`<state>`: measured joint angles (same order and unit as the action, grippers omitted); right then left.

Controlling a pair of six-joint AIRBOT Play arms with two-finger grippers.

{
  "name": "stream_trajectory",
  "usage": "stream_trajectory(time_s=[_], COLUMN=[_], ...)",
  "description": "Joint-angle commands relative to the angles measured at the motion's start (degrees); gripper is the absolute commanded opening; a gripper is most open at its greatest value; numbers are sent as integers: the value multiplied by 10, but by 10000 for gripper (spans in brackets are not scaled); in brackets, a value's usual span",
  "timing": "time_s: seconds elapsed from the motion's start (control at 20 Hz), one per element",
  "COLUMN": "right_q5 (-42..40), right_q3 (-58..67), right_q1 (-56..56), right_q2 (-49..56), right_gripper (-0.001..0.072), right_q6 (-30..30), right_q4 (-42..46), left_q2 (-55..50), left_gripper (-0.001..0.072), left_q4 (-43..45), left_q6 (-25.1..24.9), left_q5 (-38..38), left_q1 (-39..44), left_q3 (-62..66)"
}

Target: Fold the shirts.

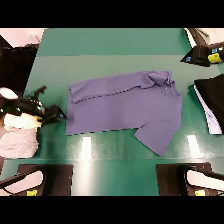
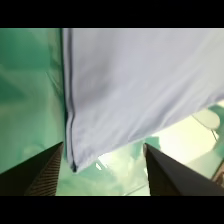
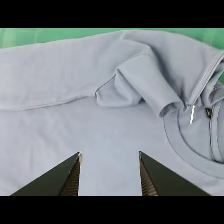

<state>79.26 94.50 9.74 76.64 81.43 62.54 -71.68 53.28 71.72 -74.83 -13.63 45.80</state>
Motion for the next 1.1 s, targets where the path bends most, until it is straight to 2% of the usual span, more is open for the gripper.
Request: stream_trajectory(time_s=[0.0, 0.25, 0.3, 0.35, 0.4, 0.45, 0.5, 0.55, 0.8, 1.05], right_q5=[-28, -33, -33, -32, -29, -25, -22, -21, 19, -18], right_q3=[-62, -109, -115, -122, -135, -151, -177, -205, -372, -514], right_q1=[-1, -1, -1, -1, 0, 4, 13, 27, 165, 266], right_q2=[-43, -77, -81, -85, -91, -98, -109, -117, -136, -136], right_gripper=[407, 407, 407, 406, 406, 406, 406, 406, 406, 406], right_q6=[-4, -4, -5, -5, -5, -8, -10, -10, -36, -76], right_q4=[0, 0, 1, 1, 1, 1, 1, 1, 2, 0], left_q2=[12, 12, 12, 12, 12, 12, 12, 12, 12, 12], left_gripper=[587, 586, 511, 349, 268, 235, 232, 37, 22, 22], left_q4=[-33, -44, -49, -50, -51, -53, -59, -58, -56, -56], left_q6=[-19, -17, -17, -17, -17, -17, -17, -20, -32, -27], left_q5=[46, 71, 71, 73, 75, 76, 74, 68, 17, 11], left_q1=[-2, 4, 10, 19, 28, 34, 33, 33, 33, 33], left_q3=[-101, -119, -119, -119, -119, -119, -119, -114, -29, 64])
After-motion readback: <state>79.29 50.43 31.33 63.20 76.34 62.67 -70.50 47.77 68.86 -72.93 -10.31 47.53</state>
